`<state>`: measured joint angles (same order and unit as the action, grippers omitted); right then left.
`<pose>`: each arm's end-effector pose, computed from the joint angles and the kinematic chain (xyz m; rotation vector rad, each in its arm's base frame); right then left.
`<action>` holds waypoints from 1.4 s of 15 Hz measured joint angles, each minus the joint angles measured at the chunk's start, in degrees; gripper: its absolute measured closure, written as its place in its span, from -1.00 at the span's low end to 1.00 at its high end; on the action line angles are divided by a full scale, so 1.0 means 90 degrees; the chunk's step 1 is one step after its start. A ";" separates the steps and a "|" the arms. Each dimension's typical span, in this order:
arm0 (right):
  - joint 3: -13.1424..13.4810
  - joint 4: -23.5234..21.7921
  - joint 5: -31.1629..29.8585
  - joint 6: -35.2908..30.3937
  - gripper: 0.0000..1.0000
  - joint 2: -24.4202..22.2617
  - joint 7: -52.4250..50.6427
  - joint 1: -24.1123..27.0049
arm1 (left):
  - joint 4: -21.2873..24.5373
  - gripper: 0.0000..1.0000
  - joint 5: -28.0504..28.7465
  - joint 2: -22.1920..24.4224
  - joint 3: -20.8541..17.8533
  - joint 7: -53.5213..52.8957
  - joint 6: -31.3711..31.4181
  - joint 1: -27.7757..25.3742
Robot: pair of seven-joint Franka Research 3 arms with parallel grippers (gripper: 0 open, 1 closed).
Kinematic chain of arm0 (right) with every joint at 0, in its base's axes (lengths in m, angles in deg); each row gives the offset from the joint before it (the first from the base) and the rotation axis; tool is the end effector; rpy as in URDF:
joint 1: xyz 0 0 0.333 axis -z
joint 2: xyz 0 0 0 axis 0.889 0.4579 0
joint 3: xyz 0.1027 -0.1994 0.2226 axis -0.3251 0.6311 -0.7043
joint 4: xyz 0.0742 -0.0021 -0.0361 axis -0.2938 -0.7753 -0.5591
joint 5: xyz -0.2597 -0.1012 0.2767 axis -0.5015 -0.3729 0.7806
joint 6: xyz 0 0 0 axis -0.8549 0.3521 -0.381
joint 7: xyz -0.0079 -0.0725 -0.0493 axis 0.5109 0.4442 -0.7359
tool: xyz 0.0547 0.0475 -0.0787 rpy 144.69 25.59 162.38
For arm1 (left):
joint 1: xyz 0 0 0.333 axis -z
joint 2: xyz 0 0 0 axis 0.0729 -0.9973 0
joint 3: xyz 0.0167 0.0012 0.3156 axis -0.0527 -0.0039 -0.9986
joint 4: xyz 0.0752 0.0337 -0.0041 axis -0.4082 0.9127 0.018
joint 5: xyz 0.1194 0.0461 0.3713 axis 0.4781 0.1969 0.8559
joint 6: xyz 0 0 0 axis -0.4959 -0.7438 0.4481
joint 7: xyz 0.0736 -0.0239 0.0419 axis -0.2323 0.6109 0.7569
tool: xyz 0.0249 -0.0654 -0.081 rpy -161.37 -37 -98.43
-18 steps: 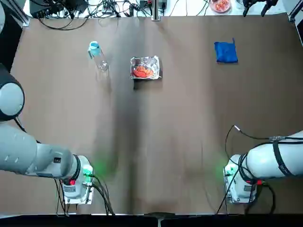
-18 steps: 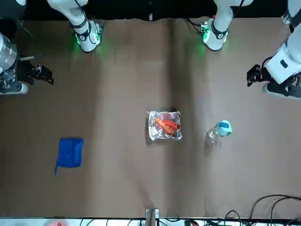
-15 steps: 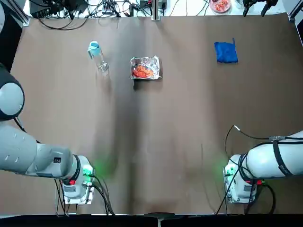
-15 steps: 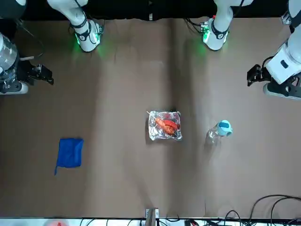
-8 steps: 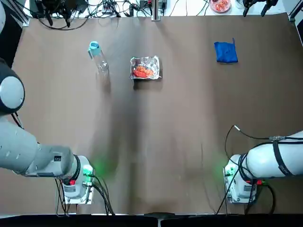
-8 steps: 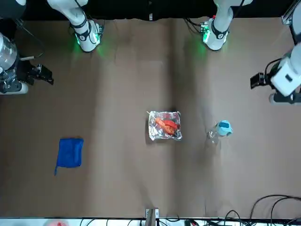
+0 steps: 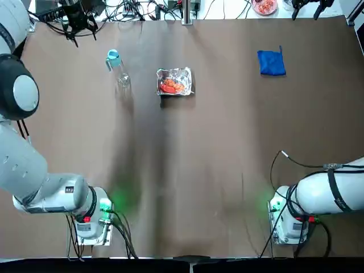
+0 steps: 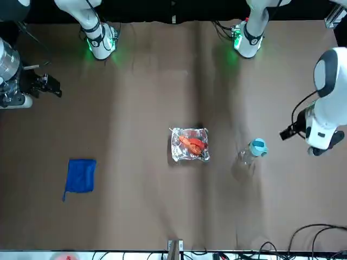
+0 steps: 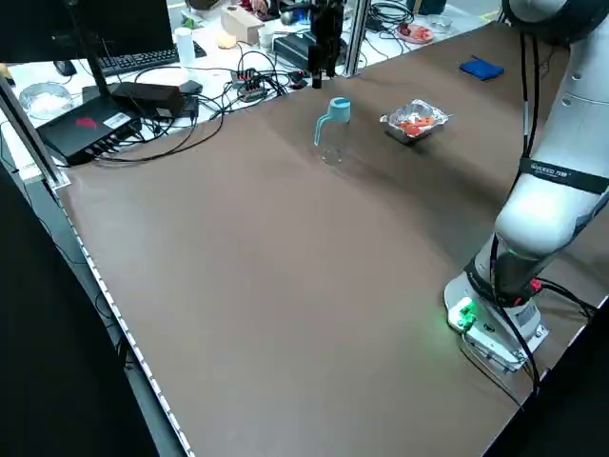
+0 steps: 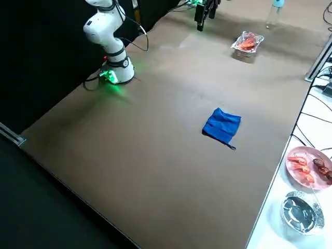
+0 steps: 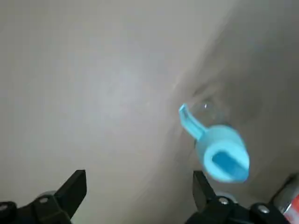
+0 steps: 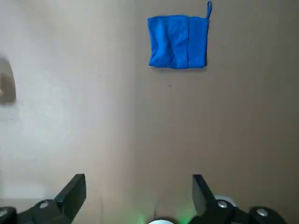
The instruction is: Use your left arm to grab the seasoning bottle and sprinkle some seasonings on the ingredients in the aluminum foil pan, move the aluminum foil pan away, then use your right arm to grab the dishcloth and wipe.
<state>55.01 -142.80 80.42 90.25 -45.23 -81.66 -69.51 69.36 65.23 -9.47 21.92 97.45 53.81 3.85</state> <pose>0.5434 0.0380 0.6076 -3.1181 -0.0221 0.1618 0.6113 -0.0116 0.4517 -2.9617 -0.7567 0.1696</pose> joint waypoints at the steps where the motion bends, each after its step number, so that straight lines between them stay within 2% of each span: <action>1: 0.0000 0.0000 0.0000 0.0000 -1.00 0.0000 0.0000 0.0000 | 0.0113 -1.00 -0.0043 -0.0067 0.0000 0.0575 0.0288 -0.0008; 6: 0.0000 0.0000 0.0000 0.0000 -1.00 0.0000 0.0000 0.0000 | 0.0497 -1.00 -0.0129 -0.0548 0.0000 0.3456 0.1647 -0.0024; 7: 0.0000 0.0000 0.0000 0.0000 -1.00 0.0000 0.0000 0.0000 | 0.0499 -1.00 -0.0255 -0.0733 -0.0001 0.4574 0.1994 -0.0032; 11: 0.0000 0.0000 0.0000 -0.0001 -1.00 0.0000 0.0000 0.0000 | 0.0507 -1.00 -0.0293 -0.1041 0.0016 0.6480 0.2271 0.0007; 14: -0.0002 -0.0001 0.0000 -0.0006 -1.00 0.0000 0.0000 -0.0002 | 0.0617 -1.00 -0.0293 -0.1203 0.0029 0.7213 0.2288 0.0080; 21: -0.0004 -0.0004 0.0000 -0.0012 -1.00 0.0003 0.0000 -0.0009 | 0.0945 -1.00 -0.0196 -0.1241 0.0036 0.7867 0.2541 0.0242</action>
<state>54.97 -142.83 80.42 90.14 -45.21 -81.66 -69.59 77.86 63.47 -20.64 22.25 168.25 76.68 6.03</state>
